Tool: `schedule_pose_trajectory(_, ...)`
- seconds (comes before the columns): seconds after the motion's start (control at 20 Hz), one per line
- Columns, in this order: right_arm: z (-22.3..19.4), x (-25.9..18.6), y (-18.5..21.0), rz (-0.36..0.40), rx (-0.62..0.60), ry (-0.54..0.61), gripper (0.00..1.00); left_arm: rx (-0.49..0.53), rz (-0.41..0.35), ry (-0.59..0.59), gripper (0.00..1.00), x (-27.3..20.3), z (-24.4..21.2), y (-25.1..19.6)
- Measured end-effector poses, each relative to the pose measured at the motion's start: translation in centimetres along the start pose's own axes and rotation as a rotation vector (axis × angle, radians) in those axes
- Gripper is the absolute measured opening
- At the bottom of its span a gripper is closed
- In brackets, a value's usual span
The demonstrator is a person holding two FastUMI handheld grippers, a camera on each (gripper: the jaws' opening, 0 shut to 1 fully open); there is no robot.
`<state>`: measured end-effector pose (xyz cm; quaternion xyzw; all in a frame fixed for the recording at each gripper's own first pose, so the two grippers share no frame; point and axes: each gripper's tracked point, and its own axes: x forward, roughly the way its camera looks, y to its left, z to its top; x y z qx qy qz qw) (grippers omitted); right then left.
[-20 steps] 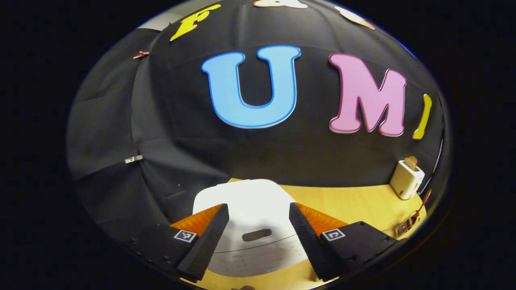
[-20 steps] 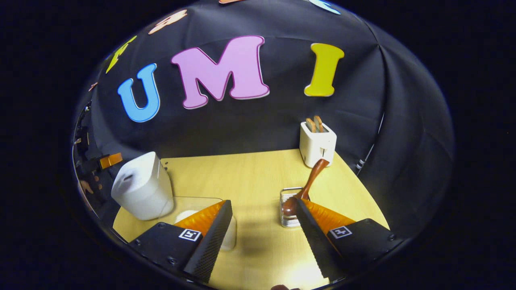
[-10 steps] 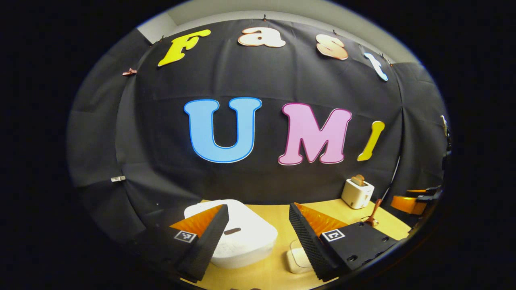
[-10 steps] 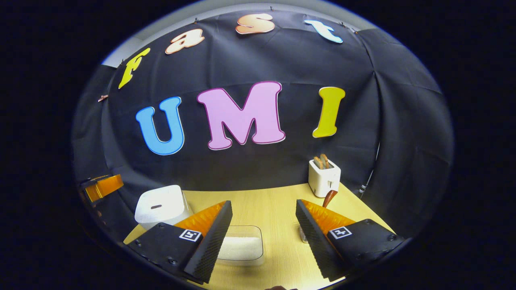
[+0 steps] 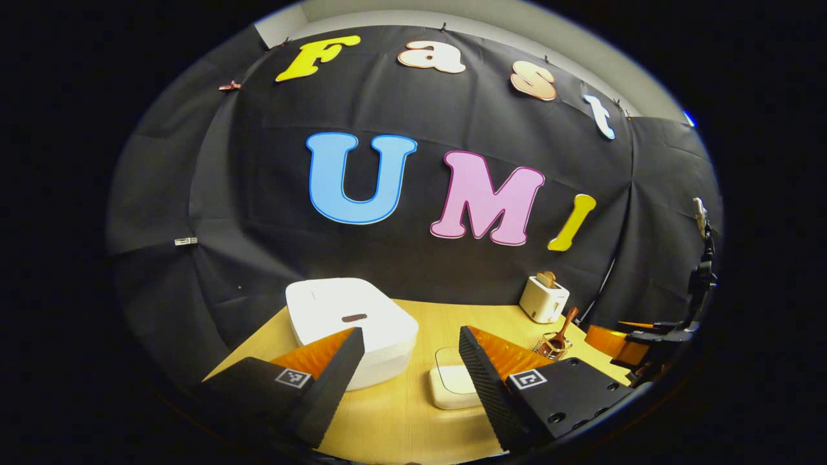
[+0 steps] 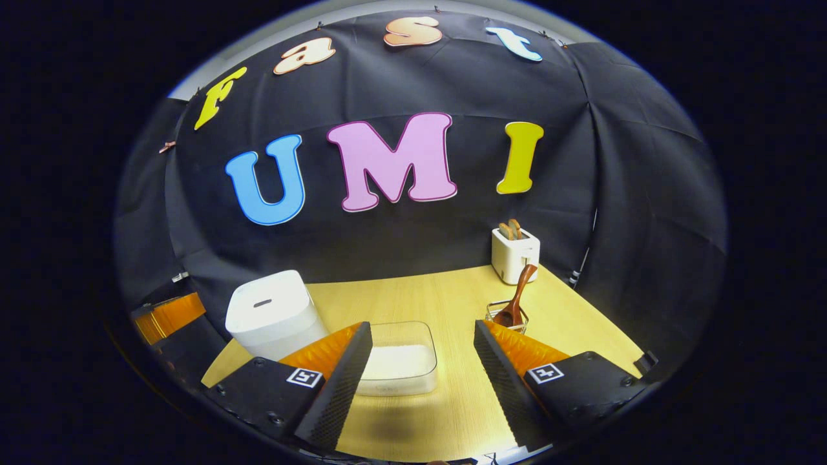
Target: Close the left gripper, press the button to open the rice cooker; take a wooden spoon from the chopstick holder with the right hand, scoop a spoonful of rice and pour it into the rice cooker, then put the wooden spoon back into the chopstick holder.
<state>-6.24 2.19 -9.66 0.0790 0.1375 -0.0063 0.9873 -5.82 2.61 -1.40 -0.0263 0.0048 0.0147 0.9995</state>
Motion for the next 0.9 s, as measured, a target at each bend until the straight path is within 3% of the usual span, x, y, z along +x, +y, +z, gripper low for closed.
schedule_pose_trajectory(0.3,-2.7,-1.2,0.0,-0.013,0.016,0.064,0.99,0.014,-0.029,0.043,0.95,0.2,-1.7,-0.8)
schedule_pose_trajectory(0.9,-4.4,-1.9,-2.2,-0.036,0.065,0.114,0.99,0.034,-0.07,0.115,0.95,-0.3,-4.1,-3.3)
